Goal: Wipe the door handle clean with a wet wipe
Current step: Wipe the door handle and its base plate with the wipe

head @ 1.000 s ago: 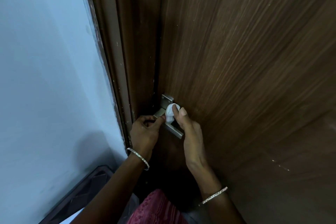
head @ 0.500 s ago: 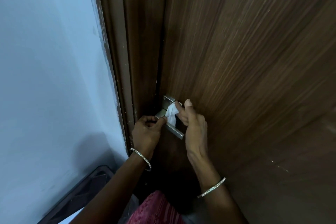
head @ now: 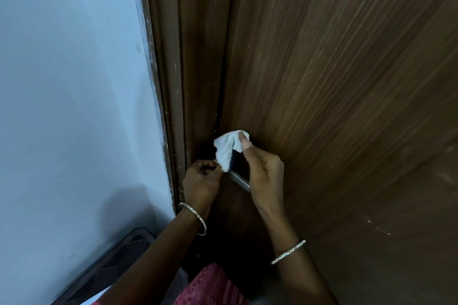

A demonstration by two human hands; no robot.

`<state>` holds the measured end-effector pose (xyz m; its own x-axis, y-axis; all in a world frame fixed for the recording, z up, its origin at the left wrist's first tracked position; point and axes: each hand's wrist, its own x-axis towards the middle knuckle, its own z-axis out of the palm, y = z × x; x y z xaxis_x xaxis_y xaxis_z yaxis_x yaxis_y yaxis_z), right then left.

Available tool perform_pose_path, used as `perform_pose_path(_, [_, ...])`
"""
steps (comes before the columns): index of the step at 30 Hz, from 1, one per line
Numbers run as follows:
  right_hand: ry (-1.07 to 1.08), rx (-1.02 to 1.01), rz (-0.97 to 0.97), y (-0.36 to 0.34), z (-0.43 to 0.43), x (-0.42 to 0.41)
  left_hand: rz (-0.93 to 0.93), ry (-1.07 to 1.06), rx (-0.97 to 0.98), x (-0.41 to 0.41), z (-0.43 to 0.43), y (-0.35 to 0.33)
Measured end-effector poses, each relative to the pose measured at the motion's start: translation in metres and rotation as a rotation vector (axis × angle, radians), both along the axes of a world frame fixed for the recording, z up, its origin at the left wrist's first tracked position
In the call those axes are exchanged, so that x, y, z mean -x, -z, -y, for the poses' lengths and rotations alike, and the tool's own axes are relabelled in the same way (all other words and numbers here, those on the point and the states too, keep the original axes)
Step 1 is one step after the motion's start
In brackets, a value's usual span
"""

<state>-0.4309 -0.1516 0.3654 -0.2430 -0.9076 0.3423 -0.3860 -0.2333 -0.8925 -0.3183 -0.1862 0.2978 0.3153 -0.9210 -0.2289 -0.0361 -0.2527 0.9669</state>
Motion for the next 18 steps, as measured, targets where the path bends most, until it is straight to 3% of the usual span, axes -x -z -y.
perform_pose_path(4, [0.122,0.076,-0.306,0.007,0.008,-0.009,0.087,0.019,0.051,-0.004,-0.005,-0.003])
perform_pose_path(9, [-0.026,-0.012,-0.655,0.026,0.014,-0.025,0.456,-0.052,0.289,-0.013,-0.023,-0.015])
perform_pose_path(11, [-0.069,-0.028,-0.69,0.033,0.013,-0.025,0.571,-0.024,0.449,-0.018,-0.026,-0.018])
perform_pose_path(14, [-0.095,-0.044,-0.596,0.035,0.012,-0.022,0.691,0.192,0.662,-0.024,-0.021,-0.02])
perform_pose_path(18, [-0.131,-0.091,-0.44,0.031,0.014,-0.011,0.738,0.301,0.585,-0.02,-0.011,-0.017])
